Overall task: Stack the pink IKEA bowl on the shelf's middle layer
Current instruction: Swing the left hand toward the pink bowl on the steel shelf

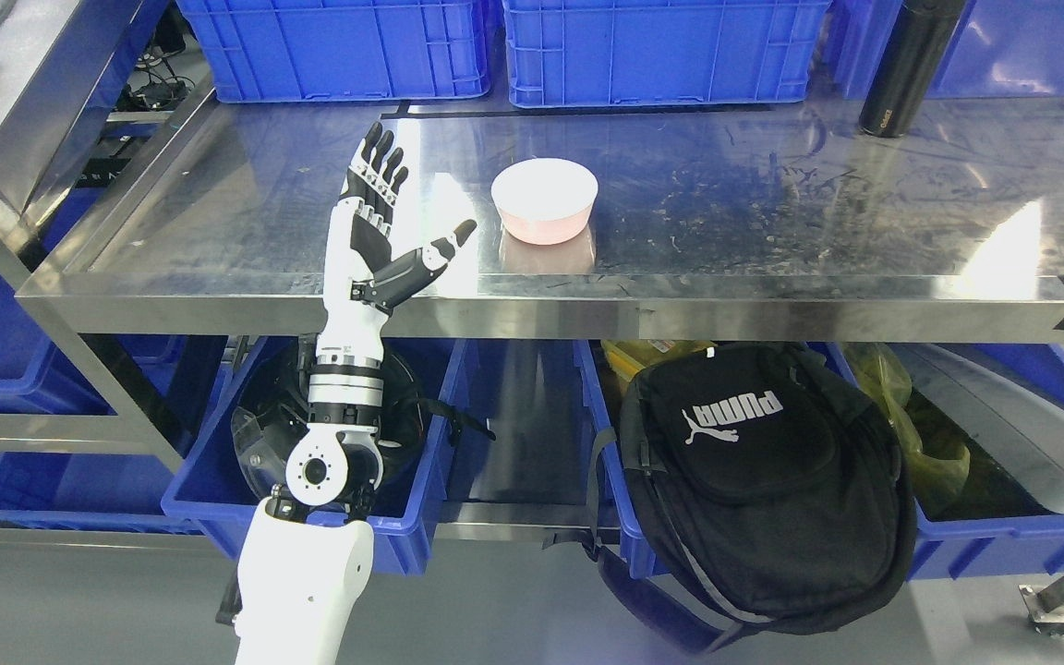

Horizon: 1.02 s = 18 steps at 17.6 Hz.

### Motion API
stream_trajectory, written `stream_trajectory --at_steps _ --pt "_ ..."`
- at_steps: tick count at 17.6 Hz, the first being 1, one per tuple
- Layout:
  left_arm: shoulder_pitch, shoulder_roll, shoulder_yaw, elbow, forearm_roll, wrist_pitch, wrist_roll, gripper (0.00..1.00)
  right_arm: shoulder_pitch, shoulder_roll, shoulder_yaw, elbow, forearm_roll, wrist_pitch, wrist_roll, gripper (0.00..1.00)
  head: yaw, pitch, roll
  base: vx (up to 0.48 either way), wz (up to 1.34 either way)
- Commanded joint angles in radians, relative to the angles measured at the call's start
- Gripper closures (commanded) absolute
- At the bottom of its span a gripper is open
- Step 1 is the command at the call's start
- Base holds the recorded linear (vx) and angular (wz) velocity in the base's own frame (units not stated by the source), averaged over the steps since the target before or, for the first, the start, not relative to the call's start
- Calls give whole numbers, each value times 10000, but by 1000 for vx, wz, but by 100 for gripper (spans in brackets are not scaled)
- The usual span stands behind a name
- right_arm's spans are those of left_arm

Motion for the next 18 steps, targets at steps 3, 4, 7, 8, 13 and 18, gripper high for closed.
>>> stream_trajectory --at_steps 3,4,7,8,13,18 --pt "-203 196 164 -53 -447 23 -403 0 230 -175 0 -175 0 7 3 0 0 0 0 4 -11" --pt "-295 625 194 -53 -1028 -8 -741 0 230 -175 0 -175 0 7 3 0 0 0 0 0 0" --pt "-905 1454 225 -99 -2639 -54 -1507 0 230 -175 0 -175 0 7 3 0 0 0 0 0 0" --pt "-1471 1898 240 -99 -3207 -8 -2118 1 230 -175 0 -175 0 7 3 0 0 0 0 0 0" --pt "-3928 3035 -262 -99 -7053 69 -5645 3 230 -175 0 -175 0 7 3 0 0 0 0 0 0" --pt "-5354 3238 -787 -84 -9852 23 -7905 4 230 -175 0 -175 0 7 3 0 0 0 0 0 0"
